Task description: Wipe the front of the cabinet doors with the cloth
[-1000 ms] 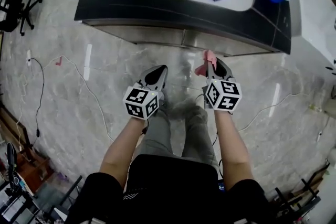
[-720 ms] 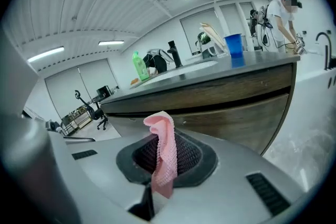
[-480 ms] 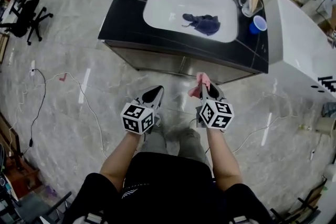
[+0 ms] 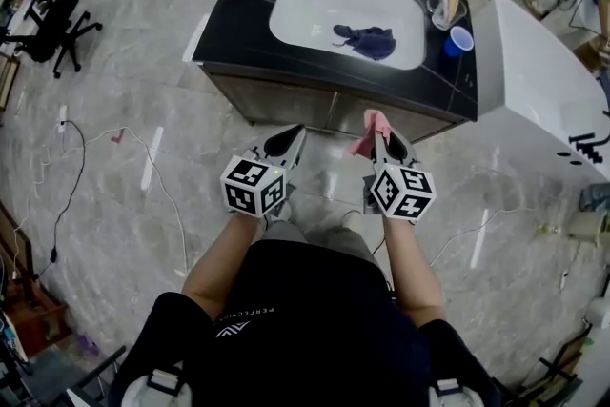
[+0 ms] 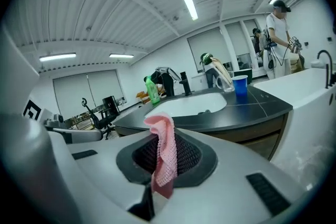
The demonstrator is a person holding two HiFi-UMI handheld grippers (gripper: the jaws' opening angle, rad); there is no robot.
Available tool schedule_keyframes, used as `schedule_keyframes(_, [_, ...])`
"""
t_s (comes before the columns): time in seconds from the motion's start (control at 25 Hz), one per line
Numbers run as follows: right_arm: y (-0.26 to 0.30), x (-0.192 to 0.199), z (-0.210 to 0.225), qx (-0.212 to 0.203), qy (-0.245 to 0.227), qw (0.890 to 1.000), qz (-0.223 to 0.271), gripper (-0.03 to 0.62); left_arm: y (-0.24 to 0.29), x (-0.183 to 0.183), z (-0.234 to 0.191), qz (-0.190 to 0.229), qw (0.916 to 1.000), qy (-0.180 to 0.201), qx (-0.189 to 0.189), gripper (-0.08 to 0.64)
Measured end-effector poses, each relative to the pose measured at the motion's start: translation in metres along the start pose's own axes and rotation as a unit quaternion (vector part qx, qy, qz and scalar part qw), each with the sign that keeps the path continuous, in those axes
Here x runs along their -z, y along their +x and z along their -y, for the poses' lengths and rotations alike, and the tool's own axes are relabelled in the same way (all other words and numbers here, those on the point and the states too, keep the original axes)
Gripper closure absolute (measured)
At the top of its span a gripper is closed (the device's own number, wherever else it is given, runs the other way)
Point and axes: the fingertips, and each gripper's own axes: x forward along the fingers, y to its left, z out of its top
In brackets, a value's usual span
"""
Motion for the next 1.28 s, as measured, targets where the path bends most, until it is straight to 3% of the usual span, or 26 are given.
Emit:
schedule_keyframes(0.24, [-0.019,-0.024,-0.008,-0.005,-0.006,1.000,0.030,0.545,-0.017,-0.018,-0.004,0.035,0.9990,-0.008,-0.027,0.551])
schedule_keyframes(0.52, [-0.034,-0.023,-0.020,-0.007,-0.003,0.999,0.033,0.545,-0.034,-0.029,-0.008,0.053,0.9977,-0.019,-0.037,0.551])
schedule_keyframes(1.28, [-0.041,0.001,-0.040,-0.021,-0.009,1.000,0.000,0.545,-0.028,-0.023,0.011,0.027,0.9996,0.006,0.005,0.551])
